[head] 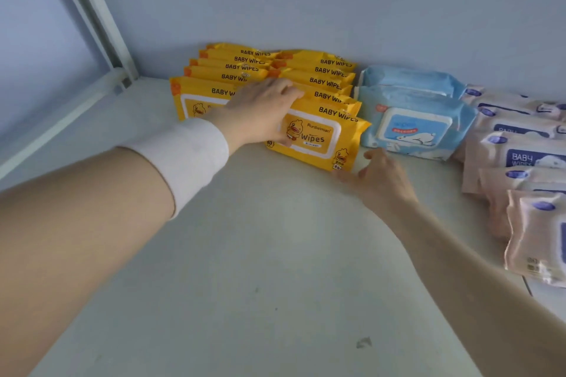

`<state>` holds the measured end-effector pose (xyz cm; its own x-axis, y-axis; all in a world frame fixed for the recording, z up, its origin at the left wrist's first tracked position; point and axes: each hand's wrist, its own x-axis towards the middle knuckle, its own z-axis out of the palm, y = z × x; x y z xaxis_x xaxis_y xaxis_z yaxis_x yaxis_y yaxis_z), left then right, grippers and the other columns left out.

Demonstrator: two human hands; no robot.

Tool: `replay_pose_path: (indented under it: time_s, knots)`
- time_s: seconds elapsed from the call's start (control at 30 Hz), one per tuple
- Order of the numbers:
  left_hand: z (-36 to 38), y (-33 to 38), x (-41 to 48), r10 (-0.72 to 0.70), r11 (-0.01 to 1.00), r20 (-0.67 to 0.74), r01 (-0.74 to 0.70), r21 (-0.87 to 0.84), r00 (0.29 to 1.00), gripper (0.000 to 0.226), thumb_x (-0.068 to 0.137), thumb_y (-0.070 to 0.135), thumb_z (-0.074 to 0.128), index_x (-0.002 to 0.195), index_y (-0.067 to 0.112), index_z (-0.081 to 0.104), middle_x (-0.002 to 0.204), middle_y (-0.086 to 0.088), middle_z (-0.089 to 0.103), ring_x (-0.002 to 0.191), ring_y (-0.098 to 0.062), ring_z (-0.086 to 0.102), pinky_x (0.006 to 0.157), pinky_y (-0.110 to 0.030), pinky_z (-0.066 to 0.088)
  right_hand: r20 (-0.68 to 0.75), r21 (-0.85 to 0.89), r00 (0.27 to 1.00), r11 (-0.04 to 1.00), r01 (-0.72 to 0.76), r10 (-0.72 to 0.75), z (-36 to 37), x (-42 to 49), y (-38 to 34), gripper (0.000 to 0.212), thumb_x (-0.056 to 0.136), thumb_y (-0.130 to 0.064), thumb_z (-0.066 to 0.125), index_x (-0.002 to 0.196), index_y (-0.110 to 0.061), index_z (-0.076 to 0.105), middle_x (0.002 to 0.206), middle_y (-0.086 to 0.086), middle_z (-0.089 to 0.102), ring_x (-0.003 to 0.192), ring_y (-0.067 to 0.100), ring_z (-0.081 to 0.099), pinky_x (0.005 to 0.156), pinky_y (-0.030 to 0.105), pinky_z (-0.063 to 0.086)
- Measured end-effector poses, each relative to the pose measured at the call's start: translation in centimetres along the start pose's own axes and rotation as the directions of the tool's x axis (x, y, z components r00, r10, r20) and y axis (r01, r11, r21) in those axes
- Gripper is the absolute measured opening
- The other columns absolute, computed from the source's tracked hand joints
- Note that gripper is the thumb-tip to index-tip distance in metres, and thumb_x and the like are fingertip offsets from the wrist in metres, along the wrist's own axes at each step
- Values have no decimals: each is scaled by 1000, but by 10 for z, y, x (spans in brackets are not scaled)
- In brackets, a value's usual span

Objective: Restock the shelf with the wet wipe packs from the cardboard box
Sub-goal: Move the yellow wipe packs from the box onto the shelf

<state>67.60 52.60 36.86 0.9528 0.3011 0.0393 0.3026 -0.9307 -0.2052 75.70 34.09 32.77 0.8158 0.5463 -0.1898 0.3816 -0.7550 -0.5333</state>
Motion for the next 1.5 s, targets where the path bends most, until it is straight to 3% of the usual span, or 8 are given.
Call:
replay_pose_path:
  time_s: [0.07,0.27,0.53,0.77,1.07,1.23,1.37,1.5]
  knots:
    - [5,3,-4,-12,1000,-65,13,10,998,85,72,49,71,140,15,32,143,-10,36,131,-27,37,106,-40,35,-77,103,996,993,58,-51,18,4,-6,66,83,-40,65,132,-5,38,127,16,51,119,32,48,92,38,41]
    - [13,-9,-4,-19,999,-153,25,38,988,74,68,44,76,125,8,44,128,-11,44,119,-29,46,104,-39,36,-194,144,979,986,90,-61,34,31,-24,53,86,-34,63,125,-5,41,128,13,45,116,32,50,89,39,42]
    - [9,-24,13,-11,998,-51,8,-65,999,107,65,51,76,148,13,19,149,-10,35,136,-28,35,112,-37,27,-277,258,961,964,64,11,43,45,-25,56,81,-37,68,122,-5,47,124,12,51,115,29,49,91,37,41]
    - [14,-26,26,7,994,-62,-13,-104,998,100,66,47,75,147,16,25,149,-5,34,137,-25,32,110,-38,30,-336,306,940,951,41,68,48,58,-26,53,78,-38,71,116,-6,54,118,12,57,109,28,51,85,35,42]
    - [0,-48,27,48,983,-4,-48,-175,999,92,72,53,68,146,17,28,157,0,19,145,-19,18,114,-38,23,-192,305,981,951,49,11,28,57,-18,56,77,-43,70,118,-7,56,114,8,60,94,19,50,72,26,35]
    - [2,-48,36,61,983,24,-56,-175,998,84,74,49,68,143,15,35,156,0,23,143,-20,25,111,-41,31,-209,321,978,946,48,21,33,64,-18,46,77,-43,70,104,-7,62,91,4,56,81,17,47,52,23,32]
    - [7,-49,38,50,978,-16,-52,-202,999,82,76,45,69,144,14,34,156,0,24,142,-22,27,110,-42,33,-249,308,968,950,53,26,38,69,-19,45,78,-42,70,105,-6,61,91,4,54,82,18,47,66,28,34]
    - [3,-46,37,76,983,19,-72,-170,997,81,77,44,69,143,12,34,156,-4,23,142,-24,26,110,-43,32,-240,293,971,954,60,13,33,66,-20,44,78,-42,70,105,-7,61,89,3,53,81,17,46,51,20,29]
